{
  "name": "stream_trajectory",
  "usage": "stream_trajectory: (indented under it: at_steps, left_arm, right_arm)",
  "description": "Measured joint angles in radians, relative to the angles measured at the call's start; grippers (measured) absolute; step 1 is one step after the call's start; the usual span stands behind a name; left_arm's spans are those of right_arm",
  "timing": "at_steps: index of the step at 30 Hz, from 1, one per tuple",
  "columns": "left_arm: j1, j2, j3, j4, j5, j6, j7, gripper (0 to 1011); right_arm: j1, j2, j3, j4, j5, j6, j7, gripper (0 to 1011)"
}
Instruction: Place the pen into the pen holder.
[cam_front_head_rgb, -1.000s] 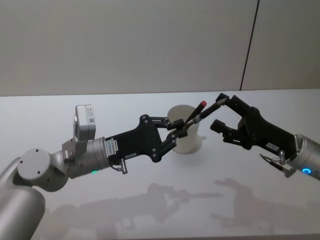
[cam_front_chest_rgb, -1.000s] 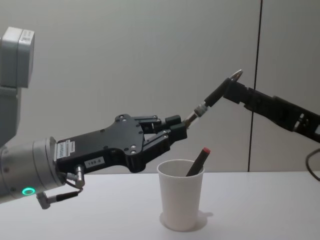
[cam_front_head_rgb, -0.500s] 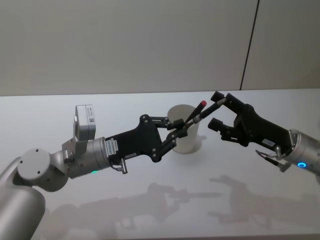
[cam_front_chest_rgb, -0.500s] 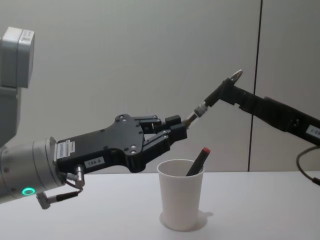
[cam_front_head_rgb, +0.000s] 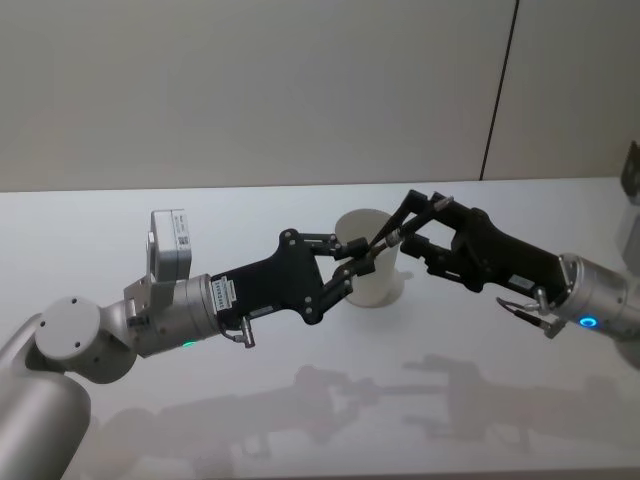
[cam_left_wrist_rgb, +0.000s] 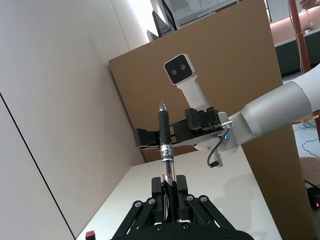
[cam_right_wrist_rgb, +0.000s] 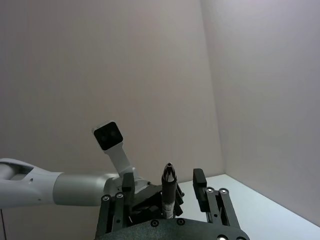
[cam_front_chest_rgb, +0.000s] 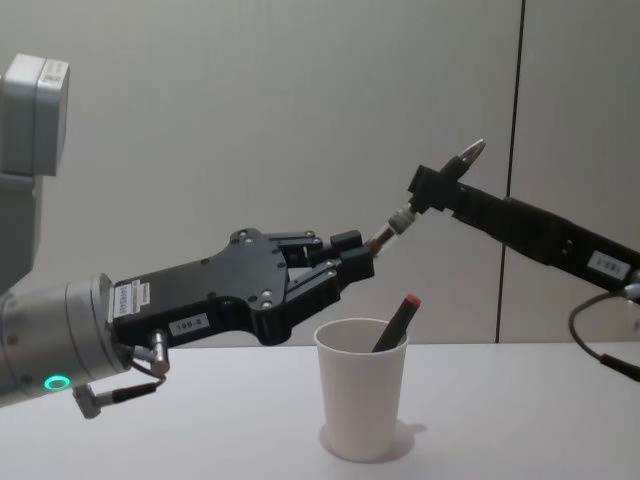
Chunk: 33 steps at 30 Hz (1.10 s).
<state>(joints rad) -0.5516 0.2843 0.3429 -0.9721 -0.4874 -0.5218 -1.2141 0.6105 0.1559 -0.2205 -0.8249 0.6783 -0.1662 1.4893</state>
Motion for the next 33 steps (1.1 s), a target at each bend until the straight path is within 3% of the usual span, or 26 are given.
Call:
stream_trajectory:
  at_steps: [3, 6, 10, 19, 33]
  left_arm:
    - [0.000, 0.000, 0.000, 0.000, 0.000, 0.000, 0.000, 178]
    - [0.000, 0.000, 0.000, 0.000, 0.000, 0.000, 0.000, 178]
    - [0.000, 0.000, 0.000, 0.000, 0.000, 0.000, 0.000, 178]
    - [0.000, 0.000, 0.000, 0.000, 0.000, 0.000, -0.001, 178]
    - [0.000, 0.000, 0.000, 0.000, -0.001, 0.000, 0.000, 178]
  right_arm:
    - [0.005, -0.002, -0.005, 0.006, 0.000, 0.000, 0.004, 709]
    - [0.012, -0.005, -0.012, 0.012, 0.001, 0.002, 0.008, 568]
    - [0.017, -0.007, -0.019, 0.016, 0.002, 0.003, 0.010, 475]
    - [0.021, -0.008, -0.028, 0.017, 0.009, 0.003, 0.006, 166]
    - [0.025, -0.006, -0.036, 0.016, 0.022, -0.007, -0.008, 130]
